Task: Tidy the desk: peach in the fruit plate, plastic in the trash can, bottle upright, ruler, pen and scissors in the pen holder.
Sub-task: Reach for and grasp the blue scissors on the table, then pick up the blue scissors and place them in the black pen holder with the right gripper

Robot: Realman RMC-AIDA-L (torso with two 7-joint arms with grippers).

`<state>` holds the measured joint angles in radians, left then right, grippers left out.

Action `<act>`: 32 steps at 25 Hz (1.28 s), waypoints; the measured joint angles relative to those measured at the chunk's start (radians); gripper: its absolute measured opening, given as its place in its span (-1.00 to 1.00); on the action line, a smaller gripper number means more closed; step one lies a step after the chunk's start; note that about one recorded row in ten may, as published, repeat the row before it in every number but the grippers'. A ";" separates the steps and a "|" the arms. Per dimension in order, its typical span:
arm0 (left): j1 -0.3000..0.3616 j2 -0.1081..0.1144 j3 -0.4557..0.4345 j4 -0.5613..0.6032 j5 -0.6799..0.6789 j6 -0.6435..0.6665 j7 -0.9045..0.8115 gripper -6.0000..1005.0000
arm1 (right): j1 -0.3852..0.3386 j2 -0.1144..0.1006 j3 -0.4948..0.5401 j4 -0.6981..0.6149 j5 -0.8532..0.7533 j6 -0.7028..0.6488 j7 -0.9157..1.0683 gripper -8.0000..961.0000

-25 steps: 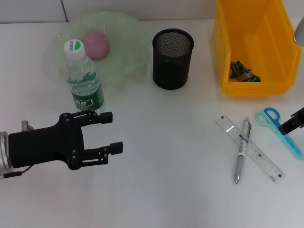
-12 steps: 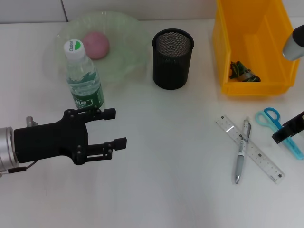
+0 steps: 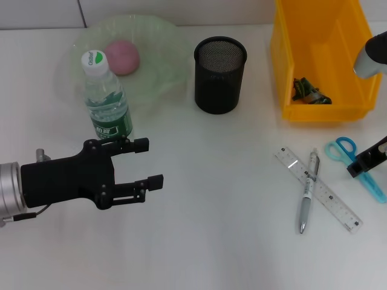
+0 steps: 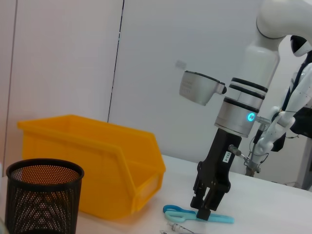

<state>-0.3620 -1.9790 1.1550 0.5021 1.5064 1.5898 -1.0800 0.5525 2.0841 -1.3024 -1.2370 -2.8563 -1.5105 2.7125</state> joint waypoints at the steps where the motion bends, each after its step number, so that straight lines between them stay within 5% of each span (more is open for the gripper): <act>1: 0.000 -0.001 0.000 0.001 0.000 -0.001 0.000 0.56 | 0.001 0.000 0.000 0.007 0.000 0.001 0.000 -0.12; 16: -0.007 -0.006 0.000 0.002 0.000 -0.002 0.000 0.56 | -0.003 0.002 -0.007 0.033 0.008 0.031 -0.005 -0.26; 22: -0.007 -0.006 -0.002 0.002 0.000 -0.002 0.000 0.56 | -0.010 0.002 -0.005 0.023 0.009 0.036 -0.014 -0.52; 28: -0.002 -0.006 -0.007 0.003 0.000 -0.001 0.000 0.56 | -0.083 -0.002 0.020 -0.144 0.127 0.009 -0.055 -0.56; 32: -0.001 -0.006 -0.008 0.003 0.000 0.000 0.000 0.56 | -0.125 -0.004 0.154 -0.292 0.276 -0.081 -0.136 -0.56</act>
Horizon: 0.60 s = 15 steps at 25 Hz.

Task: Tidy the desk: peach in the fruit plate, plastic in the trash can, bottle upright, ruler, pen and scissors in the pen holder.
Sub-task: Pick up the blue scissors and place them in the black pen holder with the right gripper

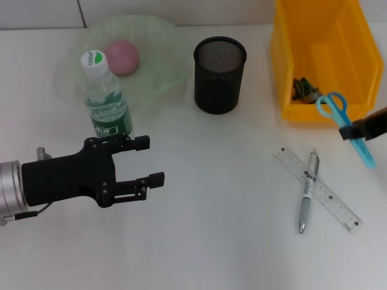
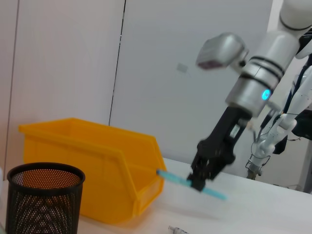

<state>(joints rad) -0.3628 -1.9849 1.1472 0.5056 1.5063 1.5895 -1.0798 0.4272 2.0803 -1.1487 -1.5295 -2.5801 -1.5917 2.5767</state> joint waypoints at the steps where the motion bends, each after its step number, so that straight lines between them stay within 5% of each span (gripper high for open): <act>1: 0.000 0.000 0.000 0.000 0.000 0.000 0.000 0.56 | -0.007 0.000 0.091 -0.038 0.112 -0.047 -0.048 -0.56; 7: 0.000 0.000 -0.001 -0.001 0.000 -0.001 0.000 0.56 | 0.003 -0.002 0.335 0.040 0.486 -0.068 -0.230 -0.56; 9: -0.004 -0.005 -0.001 -0.005 0.000 -0.001 0.000 0.56 | 0.016 -0.002 0.395 0.235 0.741 0.022 -0.419 -0.56; 10: -0.004 -0.005 -0.001 -0.005 0.000 -0.001 0.000 0.56 | 0.016 -0.002 0.395 0.235 0.741 0.022 -0.419 -0.56; 13: -0.004 -0.008 -0.001 -0.005 0.000 -0.002 0.000 0.56 | 0.063 -0.001 0.391 0.506 0.940 0.152 -0.651 -0.56; 14: -0.005 -0.013 -0.001 -0.005 0.000 -0.003 0.000 0.56 | 0.129 -0.002 0.390 0.694 1.020 0.223 -0.829 -0.56; 15: -0.005 -0.013 -0.001 -0.005 0.000 -0.003 0.000 0.56 | 0.129 -0.002 0.390 0.694 1.020 0.223 -0.829 -0.55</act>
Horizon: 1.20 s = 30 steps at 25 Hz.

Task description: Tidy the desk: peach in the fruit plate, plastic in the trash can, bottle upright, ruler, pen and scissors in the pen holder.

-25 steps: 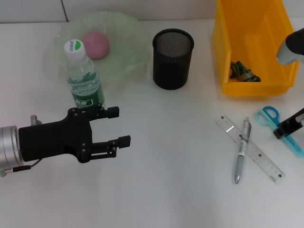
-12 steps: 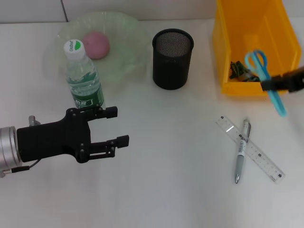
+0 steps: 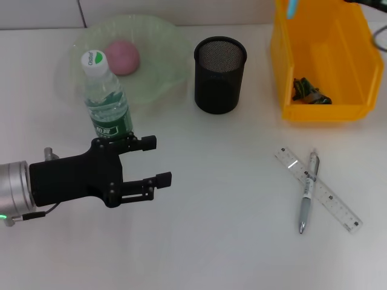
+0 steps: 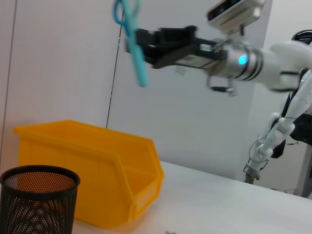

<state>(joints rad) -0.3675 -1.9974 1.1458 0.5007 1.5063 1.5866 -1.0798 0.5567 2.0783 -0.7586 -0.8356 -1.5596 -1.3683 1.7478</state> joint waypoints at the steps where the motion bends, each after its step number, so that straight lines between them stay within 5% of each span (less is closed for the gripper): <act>1: -0.001 -0.005 0.000 0.000 0.000 0.000 0.000 0.56 | 0.046 0.000 -0.001 0.110 0.028 0.035 -0.102 -0.54; 4: -0.002 -0.013 0.000 0.002 0.000 0.001 0.000 0.56 | 0.188 0.006 -0.001 0.394 0.054 0.175 -0.375 -0.52; 9: -0.004 -0.017 0.000 0.005 0.000 0.001 0.000 0.56 | 0.311 0.014 0.001 0.618 0.068 0.367 -0.599 -0.49; 19: -0.002 -0.014 0.000 0.006 0.000 0.000 -0.006 0.56 | 0.302 0.014 0.002 0.644 0.090 0.389 -0.626 -0.42; 27: -0.002 -0.014 0.000 0.005 0.000 0.001 -0.006 0.56 | 0.275 0.011 -0.002 0.620 0.087 0.310 -0.568 -0.09; 30: 0.001 -0.015 0.000 0.005 0.000 0.002 -0.006 0.56 | 0.220 0.004 -0.054 0.508 0.074 0.220 -0.477 0.04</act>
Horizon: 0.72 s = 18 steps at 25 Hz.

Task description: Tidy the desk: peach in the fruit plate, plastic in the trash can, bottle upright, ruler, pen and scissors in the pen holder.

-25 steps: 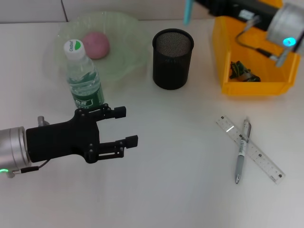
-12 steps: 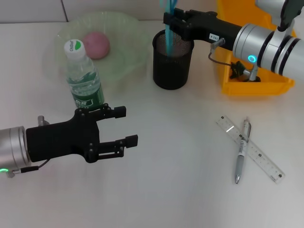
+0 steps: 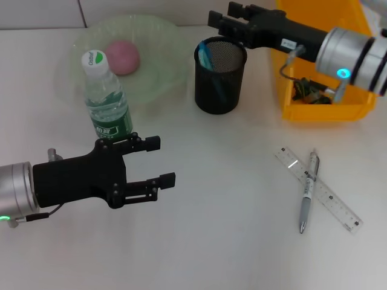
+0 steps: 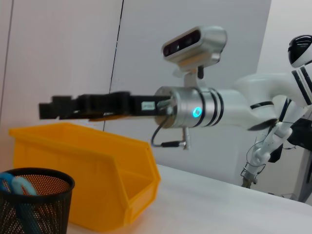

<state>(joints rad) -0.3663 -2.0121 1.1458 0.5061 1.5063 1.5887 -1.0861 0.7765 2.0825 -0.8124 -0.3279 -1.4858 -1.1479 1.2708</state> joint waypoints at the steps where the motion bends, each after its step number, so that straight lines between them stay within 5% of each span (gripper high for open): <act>1: 0.001 0.000 0.000 0.000 0.000 0.001 0.000 0.56 | -0.034 -0.002 -0.040 -0.071 -0.011 -0.024 0.066 0.09; 3: 0.002 0.000 0.000 0.000 0.000 0.004 0.000 0.56 | -0.122 -0.006 -0.142 -0.276 -0.067 -0.050 0.255 0.18; 4: 0.003 0.000 0.000 -0.001 0.000 0.004 0.000 0.56 | -0.207 -0.010 -0.216 -0.494 -0.167 -0.071 0.430 0.23; 5: 0.003 0.000 0.000 -0.001 0.000 0.004 0.000 0.56 | -0.207 -0.010 -0.216 -0.494 -0.167 -0.071 0.430 0.27; 9: 0.006 -0.002 0.000 -0.002 0.000 0.000 0.000 0.56 | -0.317 0.002 -0.249 -0.995 -0.596 -0.263 0.845 0.32; 14: 0.006 -0.006 0.002 -0.005 0.000 -0.001 0.004 0.56 | -0.292 0.005 -0.301 -1.163 -0.884 -0.457 1.118 0.32; 18: 0.006 -0.008 0.001 -0.006 0.000 -0.002 0.008 0.56 | -0.279 0.005 -0.376 -1.145 -0.979 -0.469 1.185 0.32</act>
<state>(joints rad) -0.3600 -2.0198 1.1465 0.4998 1.5064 1.5863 -1.0782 0.4979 2.0875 -1.1881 -1.4734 -2.4646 -1.6170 2.4559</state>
